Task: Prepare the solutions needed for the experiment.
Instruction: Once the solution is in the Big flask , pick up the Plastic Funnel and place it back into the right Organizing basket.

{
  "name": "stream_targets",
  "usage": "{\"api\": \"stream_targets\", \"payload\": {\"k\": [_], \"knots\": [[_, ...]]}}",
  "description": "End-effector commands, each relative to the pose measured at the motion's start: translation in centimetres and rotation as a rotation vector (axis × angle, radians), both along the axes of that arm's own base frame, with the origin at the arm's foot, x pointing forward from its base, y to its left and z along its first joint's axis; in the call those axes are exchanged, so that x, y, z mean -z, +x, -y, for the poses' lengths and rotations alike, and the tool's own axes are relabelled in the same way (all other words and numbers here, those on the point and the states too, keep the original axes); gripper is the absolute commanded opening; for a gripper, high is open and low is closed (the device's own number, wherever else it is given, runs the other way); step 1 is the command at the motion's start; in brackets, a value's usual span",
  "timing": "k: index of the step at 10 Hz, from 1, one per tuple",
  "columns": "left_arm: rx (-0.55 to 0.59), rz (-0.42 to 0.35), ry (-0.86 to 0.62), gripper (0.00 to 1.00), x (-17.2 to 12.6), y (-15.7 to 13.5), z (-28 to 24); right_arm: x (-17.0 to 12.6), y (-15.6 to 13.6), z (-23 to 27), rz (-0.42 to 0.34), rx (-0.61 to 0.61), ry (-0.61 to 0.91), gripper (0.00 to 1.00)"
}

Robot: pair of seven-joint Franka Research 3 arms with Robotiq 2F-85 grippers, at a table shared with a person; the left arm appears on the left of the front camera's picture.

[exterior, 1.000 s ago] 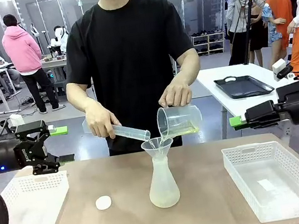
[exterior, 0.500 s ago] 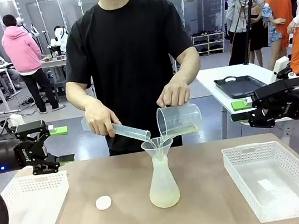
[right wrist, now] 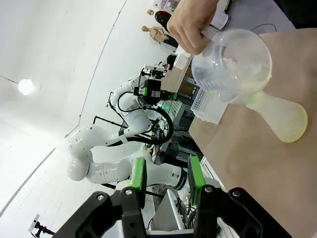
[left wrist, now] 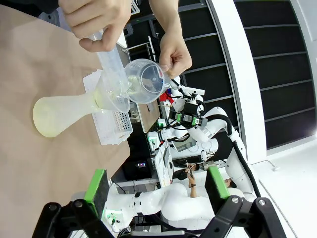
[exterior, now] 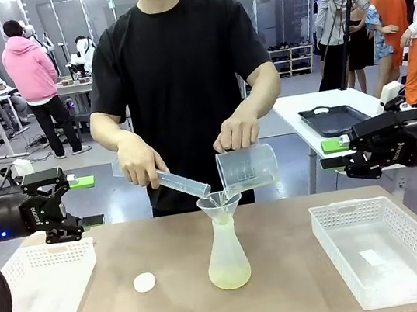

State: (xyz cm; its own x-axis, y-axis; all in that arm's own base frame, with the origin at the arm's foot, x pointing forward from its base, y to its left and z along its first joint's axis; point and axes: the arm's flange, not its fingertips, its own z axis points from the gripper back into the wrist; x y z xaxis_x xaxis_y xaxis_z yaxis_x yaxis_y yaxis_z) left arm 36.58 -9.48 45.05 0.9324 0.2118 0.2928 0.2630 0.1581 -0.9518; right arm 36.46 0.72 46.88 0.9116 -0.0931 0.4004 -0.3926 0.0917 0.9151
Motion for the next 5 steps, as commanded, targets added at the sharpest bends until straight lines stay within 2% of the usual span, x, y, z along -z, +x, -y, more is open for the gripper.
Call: {"api": "stream_targets", "payload": {"k": [1,5], "knots": [[-0.003,-0.008,-0.024,1.00,-0.27,0.00,0.23,-0.13,-0.19,0.07,0.007,-0.008,0.004,0.44],[-0.003,-0.008,-0.024,1.00,-0.27,0.00,0.23,-0.13,-0.19,0.07,0.007,-0.008,0.004,0.44]]}}
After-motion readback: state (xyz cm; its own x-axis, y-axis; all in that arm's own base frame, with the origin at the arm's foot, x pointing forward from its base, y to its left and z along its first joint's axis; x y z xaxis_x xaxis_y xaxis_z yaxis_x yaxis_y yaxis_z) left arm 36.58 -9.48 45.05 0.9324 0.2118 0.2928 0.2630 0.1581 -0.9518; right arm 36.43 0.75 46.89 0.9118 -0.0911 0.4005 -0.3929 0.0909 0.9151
